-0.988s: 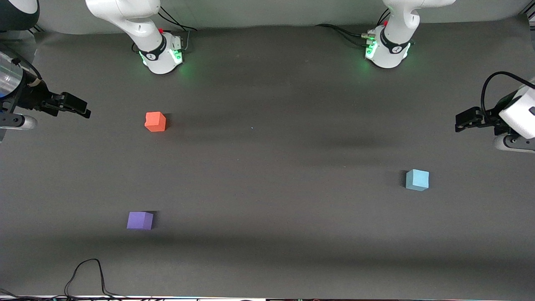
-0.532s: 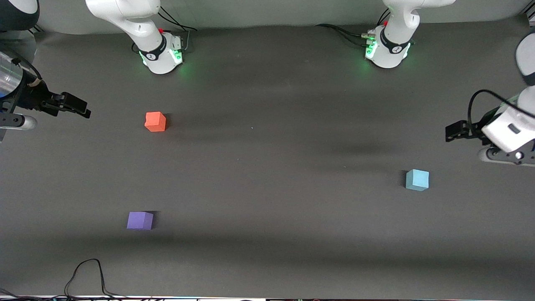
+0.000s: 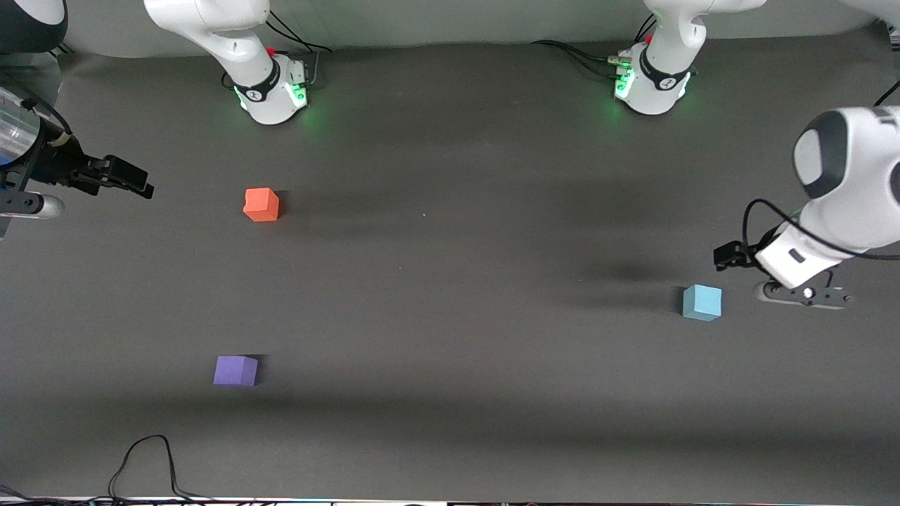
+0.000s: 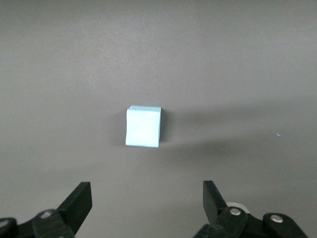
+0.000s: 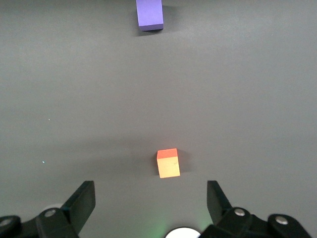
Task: Place blue block between orange and purple blocks
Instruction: 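Move the left gripper down over the light blue block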
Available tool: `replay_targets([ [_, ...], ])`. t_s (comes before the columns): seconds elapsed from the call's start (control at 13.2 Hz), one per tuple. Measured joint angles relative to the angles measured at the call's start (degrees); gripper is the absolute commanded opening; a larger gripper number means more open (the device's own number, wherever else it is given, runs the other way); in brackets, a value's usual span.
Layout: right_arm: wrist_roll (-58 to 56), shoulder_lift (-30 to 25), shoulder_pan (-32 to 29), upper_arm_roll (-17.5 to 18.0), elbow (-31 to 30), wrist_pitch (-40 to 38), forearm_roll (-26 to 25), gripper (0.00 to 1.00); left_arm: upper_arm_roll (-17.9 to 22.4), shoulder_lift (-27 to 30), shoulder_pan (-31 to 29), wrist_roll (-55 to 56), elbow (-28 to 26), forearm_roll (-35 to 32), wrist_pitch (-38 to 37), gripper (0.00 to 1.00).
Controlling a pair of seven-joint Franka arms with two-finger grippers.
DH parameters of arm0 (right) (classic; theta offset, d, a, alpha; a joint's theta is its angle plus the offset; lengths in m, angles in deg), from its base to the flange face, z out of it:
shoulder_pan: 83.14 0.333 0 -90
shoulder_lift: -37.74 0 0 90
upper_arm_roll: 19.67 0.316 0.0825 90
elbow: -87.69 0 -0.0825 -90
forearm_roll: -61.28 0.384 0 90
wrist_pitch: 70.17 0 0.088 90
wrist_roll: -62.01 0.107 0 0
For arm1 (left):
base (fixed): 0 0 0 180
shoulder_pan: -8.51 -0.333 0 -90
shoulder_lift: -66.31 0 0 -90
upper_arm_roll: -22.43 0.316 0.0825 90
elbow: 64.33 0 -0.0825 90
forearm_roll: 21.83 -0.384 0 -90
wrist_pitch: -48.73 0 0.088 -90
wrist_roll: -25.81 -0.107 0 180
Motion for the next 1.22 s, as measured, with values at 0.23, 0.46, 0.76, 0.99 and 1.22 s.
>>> replay_targets([
  [0.23,0.00,0.00,0.00,0.00,-0.13,0.00,0.00,1.00,0.02,-3.31,-0.01,-0.09,-2.42,-0.06,6.63,1.00],
  [0.46,0.00,0.00,0.00,0.00,-0.19,0.00,0.00,1.00,0.03,-6.37,-0.01,-0.20,-5.11,-0.50,14.09,1.00],
  [0.76,0.00,0.00,0.00,-0.01,-0.25,0.00,0.00,1.00,0.09,-10.64,-0.16,-0.22,-7.60,-1.23,22.63,1.00],
  [0.99,0.00,0.00,0.00,-0.01,-0.28,0.00,0.00,1.00,0.10,-13.29,-0.19,-0.24,-8.43,-1.31,27.41,1.00],
  [1.22,0.00,0.00,0.00,-0.09,-0.28,0.00,0.00,1.00,0.34,-14.88,-0.24,-0.27,-9.86,-1.43,31.93,1.00],
])
